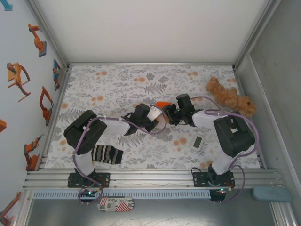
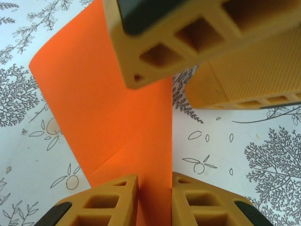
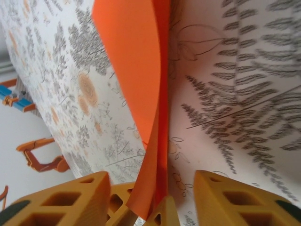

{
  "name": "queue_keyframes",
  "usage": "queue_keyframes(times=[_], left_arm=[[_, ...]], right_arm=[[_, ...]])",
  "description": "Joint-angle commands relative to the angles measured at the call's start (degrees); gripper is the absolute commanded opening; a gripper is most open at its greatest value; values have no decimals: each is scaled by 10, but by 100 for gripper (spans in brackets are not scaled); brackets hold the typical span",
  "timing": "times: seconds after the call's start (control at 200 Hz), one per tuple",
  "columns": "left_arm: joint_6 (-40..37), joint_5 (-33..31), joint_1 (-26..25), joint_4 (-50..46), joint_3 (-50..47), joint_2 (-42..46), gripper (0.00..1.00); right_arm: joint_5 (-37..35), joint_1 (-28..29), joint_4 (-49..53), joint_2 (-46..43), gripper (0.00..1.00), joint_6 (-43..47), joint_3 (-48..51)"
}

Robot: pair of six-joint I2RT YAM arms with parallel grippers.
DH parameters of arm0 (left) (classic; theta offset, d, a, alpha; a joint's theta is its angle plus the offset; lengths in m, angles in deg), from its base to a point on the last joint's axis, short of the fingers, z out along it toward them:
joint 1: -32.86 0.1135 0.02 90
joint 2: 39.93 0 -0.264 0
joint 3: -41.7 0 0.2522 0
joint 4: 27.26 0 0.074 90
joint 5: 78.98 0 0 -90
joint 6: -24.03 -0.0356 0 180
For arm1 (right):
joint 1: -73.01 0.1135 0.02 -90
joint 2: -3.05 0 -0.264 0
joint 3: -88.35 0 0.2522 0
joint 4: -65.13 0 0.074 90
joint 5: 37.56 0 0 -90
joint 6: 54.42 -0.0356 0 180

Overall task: Fold a paper plane with a square sheet of paper (pick it up from the middle)
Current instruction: Fold the wing for the fifth time at the center of the table.

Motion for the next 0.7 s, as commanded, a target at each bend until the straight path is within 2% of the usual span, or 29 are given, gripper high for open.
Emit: queue_keyframes(times=[0.0,0.165,0.391,0.696], left_arm=[[22,27,8,2,-10,-5,22],[49,67,21,3,-11,-5,22],[123,139,53,10,-7,-3,21],[250,198,81,52,-12,-10,21]], right_arm=[[-26,-13,37,-35,55,22,-13],[-52,-26,71,-67,63,58,-13],[-82,-32,111,-94,63,112,-14],[-70,-31,98,-85,63,198,-5]])
